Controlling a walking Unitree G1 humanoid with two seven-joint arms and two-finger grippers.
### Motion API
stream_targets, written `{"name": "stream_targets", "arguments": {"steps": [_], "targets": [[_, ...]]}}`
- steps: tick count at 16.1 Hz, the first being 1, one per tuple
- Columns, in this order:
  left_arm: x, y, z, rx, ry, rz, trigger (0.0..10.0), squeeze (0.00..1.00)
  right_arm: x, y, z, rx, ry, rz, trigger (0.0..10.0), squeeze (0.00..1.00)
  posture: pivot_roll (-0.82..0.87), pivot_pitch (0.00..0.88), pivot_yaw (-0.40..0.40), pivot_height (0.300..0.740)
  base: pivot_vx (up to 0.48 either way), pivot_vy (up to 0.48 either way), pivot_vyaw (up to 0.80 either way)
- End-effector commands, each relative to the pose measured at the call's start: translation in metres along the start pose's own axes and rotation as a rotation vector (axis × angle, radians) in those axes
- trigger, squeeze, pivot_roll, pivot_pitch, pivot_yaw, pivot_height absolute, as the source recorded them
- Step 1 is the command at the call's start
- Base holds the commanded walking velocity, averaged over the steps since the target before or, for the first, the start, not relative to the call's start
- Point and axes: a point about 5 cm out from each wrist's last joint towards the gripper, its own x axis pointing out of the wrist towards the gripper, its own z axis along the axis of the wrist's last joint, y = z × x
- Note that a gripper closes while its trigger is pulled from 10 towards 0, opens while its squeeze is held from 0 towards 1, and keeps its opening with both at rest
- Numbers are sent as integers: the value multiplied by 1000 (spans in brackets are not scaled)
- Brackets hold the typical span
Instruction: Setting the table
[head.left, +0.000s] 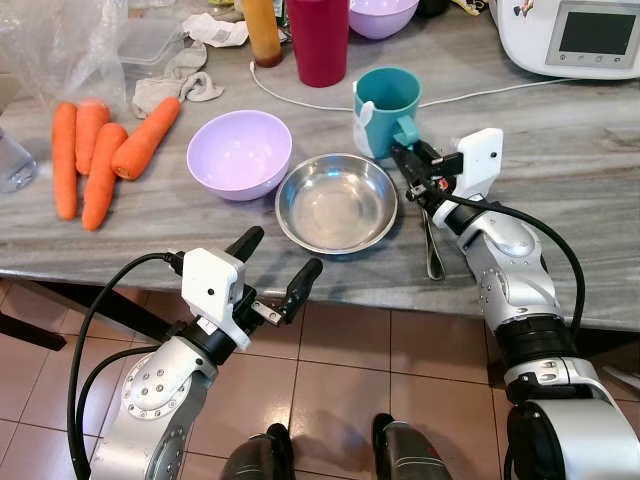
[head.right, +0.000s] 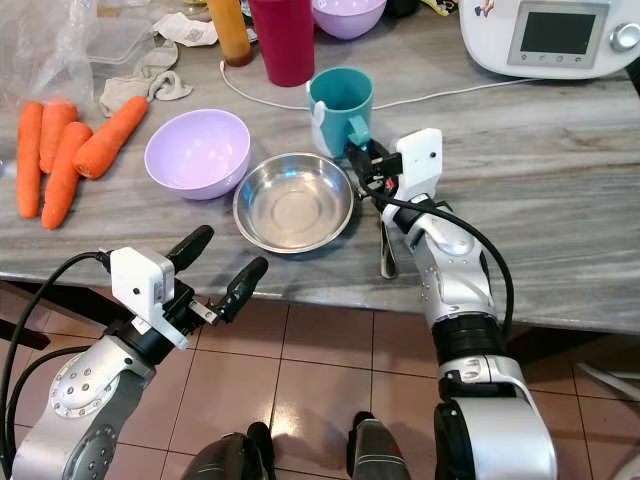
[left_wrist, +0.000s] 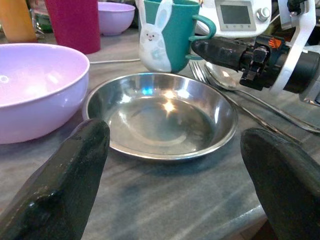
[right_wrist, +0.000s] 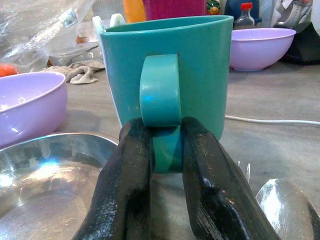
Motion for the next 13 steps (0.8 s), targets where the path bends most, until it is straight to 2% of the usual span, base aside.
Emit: {"name": "stream_targets", "arguments": {"steps": [1,9,10,13], "targets": [[-2,-1,3,0,0,1,10000,0,5,3,7,-3,-33,32,10000,0,-106,301,83,740,0,0,0],[-4,-2,6,5,0,3,10000,0,15,-2,3,5,-5,57,10000,0,-68,309,83,740,0,0,0],[-5,-3,7,6,0,4,10000,0,15,-3,1,12,5,53,10000,1000,-65,309,81,740,0,0,0],[-5,-3,8,3,-1,2,10000,0,14,-4,-4,16,20,40,10000,1000,-63,305,80,740,0,0,0]]}}
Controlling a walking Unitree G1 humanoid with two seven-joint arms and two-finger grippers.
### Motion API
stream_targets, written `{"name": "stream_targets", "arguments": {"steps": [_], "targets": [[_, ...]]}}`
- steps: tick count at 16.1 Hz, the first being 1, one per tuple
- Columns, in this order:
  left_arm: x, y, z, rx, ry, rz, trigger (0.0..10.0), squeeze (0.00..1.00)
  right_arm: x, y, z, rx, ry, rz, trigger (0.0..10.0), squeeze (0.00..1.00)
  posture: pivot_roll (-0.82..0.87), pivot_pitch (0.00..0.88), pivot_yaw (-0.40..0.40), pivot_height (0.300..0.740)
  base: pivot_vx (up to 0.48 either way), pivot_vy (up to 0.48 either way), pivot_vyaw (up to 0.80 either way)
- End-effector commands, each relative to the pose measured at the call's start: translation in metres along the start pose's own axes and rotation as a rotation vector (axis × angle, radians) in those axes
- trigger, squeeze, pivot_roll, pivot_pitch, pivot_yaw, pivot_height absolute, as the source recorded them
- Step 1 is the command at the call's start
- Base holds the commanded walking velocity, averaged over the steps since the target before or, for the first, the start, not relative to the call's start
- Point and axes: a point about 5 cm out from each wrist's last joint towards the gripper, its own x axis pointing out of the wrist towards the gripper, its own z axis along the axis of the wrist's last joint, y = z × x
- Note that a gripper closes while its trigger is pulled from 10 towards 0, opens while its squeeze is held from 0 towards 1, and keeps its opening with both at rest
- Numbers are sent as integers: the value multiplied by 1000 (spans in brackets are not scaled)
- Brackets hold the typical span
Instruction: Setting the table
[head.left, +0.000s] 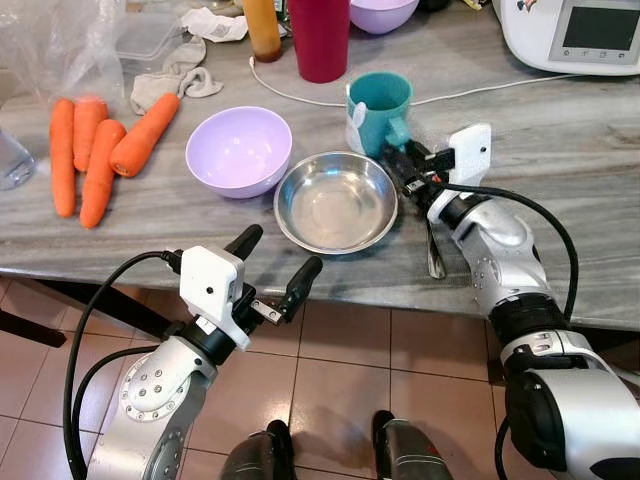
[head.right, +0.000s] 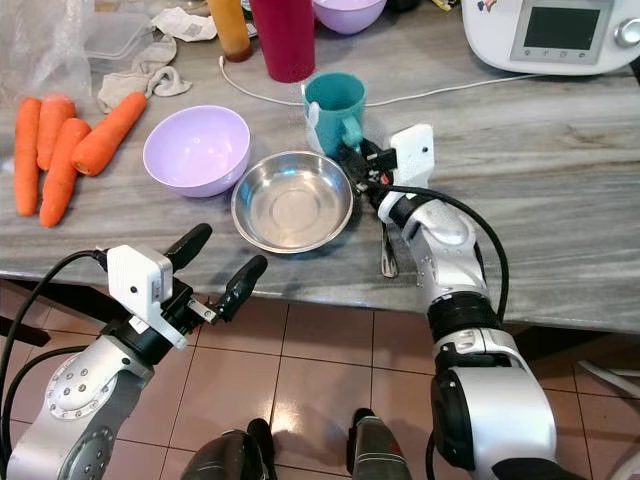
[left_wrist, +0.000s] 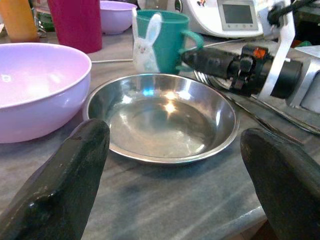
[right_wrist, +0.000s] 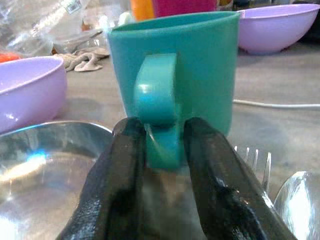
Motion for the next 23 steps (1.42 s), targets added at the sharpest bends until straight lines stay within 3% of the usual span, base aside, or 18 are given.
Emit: {"name": "stream_targets", "arguments": {"steps": [1,8,12,14,16,18,20,23], "targets": [[-3,0,1,-1,5,-4,10000,0,3,0,4,-9,-15,5,10000,1000,-66,300,80,740,0,0,0],[2,0,0,5,1,-12,10000,0,4,-7,15,-28,-59,-17,10000,1000,-72,275,79,740,0,0,0],[5,4,0,16,-18,10,10000,0,2,0,37,-59,-189,-16,10000,1000,-75,232,67,740,0,0,0],[7,6,0,19,-27,26,10000,0,-8,6,43,-84,-239,-41,10000,1000,-84,215,67,740,0,0,0],[10,11,-2,25,-36,56,10000,0,-32,13,44,-128,-274,-119,10000,1000,-108,190,73,740,0,0,0],[11,15,-3,32,-34,87,10000,0,-43,17,41,-139,-272,-157,10000,1000,-121,182,80,740,0,0,0],[5,37,-12,103,-10,244,10000,0,-58,29,38,-129,-253,-205,10000,1000,-147,167,90,740,0,0,0],[1,44,-12,123,-16,290,10000,0,-70,38,39,-129,-234,-246,10000,1000,-150,162,88,740,0,0,0]]}}
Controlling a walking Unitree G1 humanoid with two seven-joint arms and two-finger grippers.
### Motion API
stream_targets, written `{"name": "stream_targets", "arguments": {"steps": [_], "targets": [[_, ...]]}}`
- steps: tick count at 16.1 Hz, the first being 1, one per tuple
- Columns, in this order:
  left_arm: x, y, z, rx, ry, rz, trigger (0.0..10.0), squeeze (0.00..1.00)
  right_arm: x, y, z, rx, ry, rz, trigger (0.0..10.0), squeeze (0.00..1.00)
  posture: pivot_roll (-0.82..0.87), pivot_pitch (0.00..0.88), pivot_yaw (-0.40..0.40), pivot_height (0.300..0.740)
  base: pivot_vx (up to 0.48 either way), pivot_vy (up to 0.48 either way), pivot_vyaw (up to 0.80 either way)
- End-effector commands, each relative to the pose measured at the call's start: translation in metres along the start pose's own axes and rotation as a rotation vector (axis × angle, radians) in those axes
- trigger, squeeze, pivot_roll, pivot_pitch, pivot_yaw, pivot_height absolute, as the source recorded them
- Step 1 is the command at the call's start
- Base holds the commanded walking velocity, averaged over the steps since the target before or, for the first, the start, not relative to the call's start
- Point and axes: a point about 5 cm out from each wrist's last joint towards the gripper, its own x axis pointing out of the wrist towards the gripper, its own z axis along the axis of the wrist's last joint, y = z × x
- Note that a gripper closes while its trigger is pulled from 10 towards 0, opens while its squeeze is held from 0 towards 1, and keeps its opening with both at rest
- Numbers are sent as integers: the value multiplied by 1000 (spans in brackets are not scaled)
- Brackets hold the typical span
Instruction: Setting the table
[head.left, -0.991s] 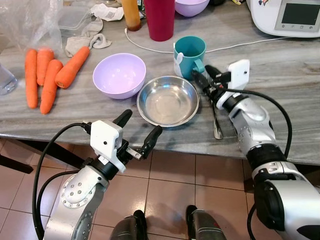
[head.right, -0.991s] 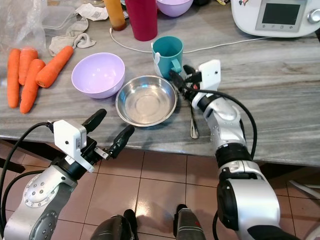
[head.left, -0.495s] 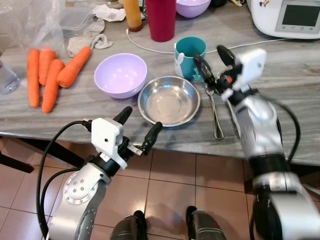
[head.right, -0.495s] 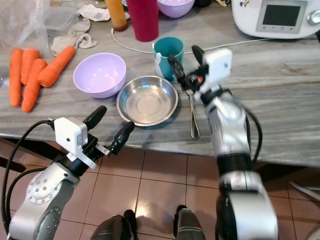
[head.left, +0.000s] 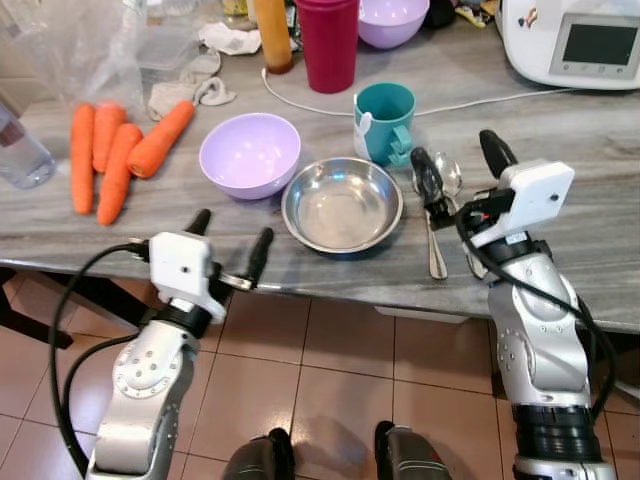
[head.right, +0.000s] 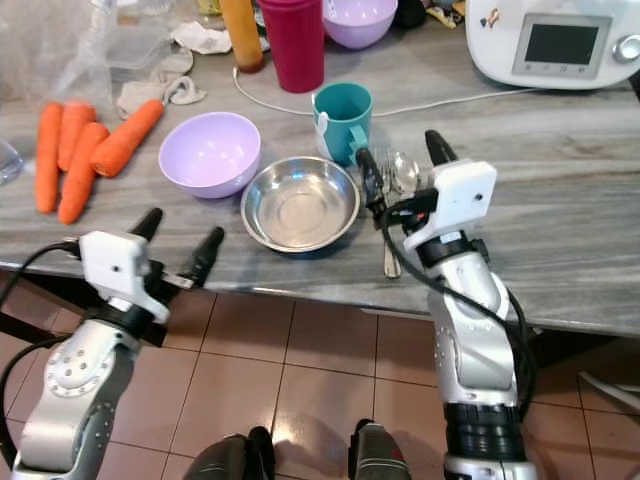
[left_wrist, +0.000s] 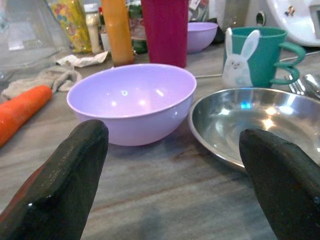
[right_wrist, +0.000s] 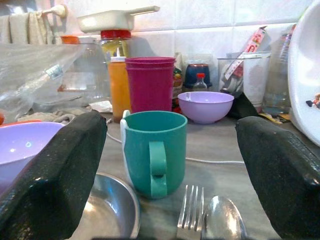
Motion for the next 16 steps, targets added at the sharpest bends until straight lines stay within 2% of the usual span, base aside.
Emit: {"name": "stream_targets", "arguments": {"steps": [1,5,6,7,8,11,16], "targets": [[-2,3,-1,18,4,18,10000,0,-3,5,5,-6,0,-1,10000,1000,-150,160,86,740,0,0,0],[-2,5,-4,44,3,72,10000,0,-7,6,9,-21,23,-21,10000,1000,-146,153,77,740,0,0,0],[-2,11,-8,79,22,137,10000,0,-7,7,10,-22,27,-25,10000,173,-144,150,73,740,0,0,0],[-1,15,-10,103,38,189,10000,0,-6,8,11,-22,29,-27,10000,0,-142,148,72,740,0,0,0],[-1,17,-10,116,43,214,10000,0,-6,9,12,-22,32,-29,10000,0,-141,146,71,740,0,0,0],[0,17,-11,117,41,228,10000,0,-5,12,15,-23,34,-28,10000,0,-142,144,71,740,0,0,800],[2,22,-12,172,44,306,10000,0,-3,15,16,-27,43,-22,10000,0,-143,142,69,740,0,0,800]]}}
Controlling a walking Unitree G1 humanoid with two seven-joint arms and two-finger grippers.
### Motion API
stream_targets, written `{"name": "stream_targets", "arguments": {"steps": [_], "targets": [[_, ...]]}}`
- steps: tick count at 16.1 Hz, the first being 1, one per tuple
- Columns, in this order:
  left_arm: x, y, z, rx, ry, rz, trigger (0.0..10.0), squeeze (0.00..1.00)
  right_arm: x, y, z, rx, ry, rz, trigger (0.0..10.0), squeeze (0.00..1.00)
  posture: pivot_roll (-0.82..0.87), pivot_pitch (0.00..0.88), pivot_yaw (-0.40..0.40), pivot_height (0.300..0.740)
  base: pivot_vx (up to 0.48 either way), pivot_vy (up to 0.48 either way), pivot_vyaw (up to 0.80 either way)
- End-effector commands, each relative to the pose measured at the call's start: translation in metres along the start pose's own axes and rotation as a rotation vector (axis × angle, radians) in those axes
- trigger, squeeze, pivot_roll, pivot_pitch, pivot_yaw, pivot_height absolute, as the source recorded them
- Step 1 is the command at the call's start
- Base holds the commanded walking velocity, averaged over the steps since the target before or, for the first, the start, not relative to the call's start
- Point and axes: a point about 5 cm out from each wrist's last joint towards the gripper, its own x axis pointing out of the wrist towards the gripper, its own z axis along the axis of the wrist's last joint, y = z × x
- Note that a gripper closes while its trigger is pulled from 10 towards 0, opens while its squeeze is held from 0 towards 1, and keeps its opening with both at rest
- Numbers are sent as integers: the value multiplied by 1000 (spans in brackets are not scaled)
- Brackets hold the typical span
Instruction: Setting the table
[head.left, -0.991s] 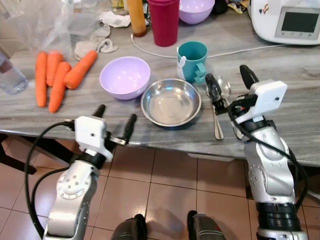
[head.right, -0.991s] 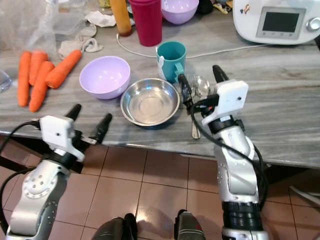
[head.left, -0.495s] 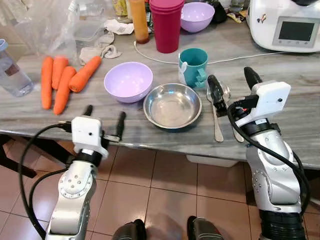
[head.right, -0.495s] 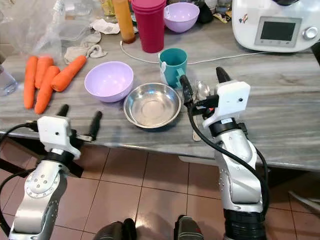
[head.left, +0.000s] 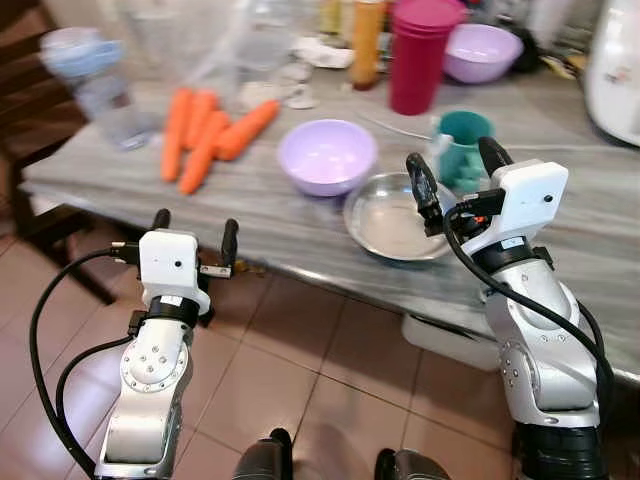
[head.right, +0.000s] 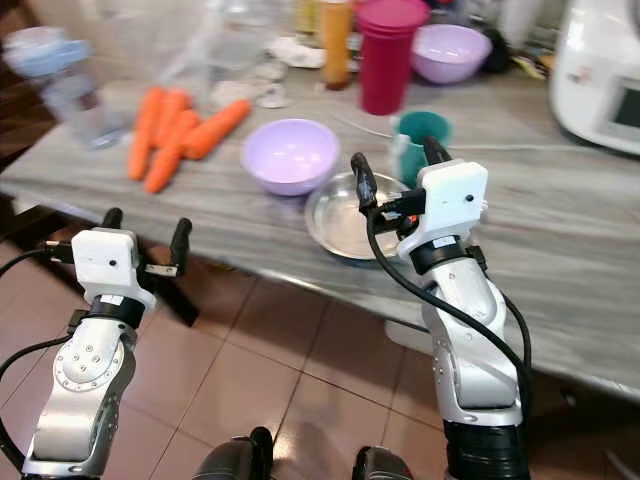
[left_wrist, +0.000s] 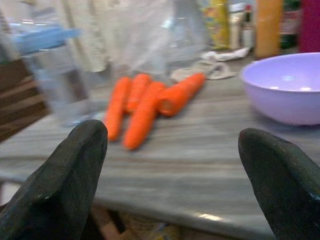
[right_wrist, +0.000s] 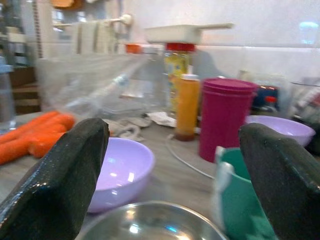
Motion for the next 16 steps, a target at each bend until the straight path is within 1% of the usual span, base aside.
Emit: {"name": "stream_targets", "arguments": {"steps": [1,2,4,7,10,12,16], "targets": [[0,6,-4,35,13,41,10000,0,1,4,7,-4,-26,12,10000,0,-143,141,70,740,0,0,800],[0,9,-6,56,17,68,10000,0,1,5,7,-4,-25,15,10000,0,-144,142,71,740,0,0,800],[0,11,-7,77,17,84,10000,0,2,8,6,-1,-23,25,10000,0,-144,141,72,740,0,0,800],[2,14,-7,88,20,112,10000,0,2,12,5,8,-20,39,10000,0,-143,139,72,740,0,0,800],[2,22,-8,143,16,182,10000,0,2,15,6,5,-24,52,10000,0,-142,136,72,740,0,0,800],[4,26,-7,173,12,208,10000,0,2,15,6,7,-24,55,10000,0,-141,136,72,740,0,0,800],[3,26,-11,168,31,215,10000,0,2,16,6,13,-22,55,10000,0,-141,139,73,740,0,0,800]]}}
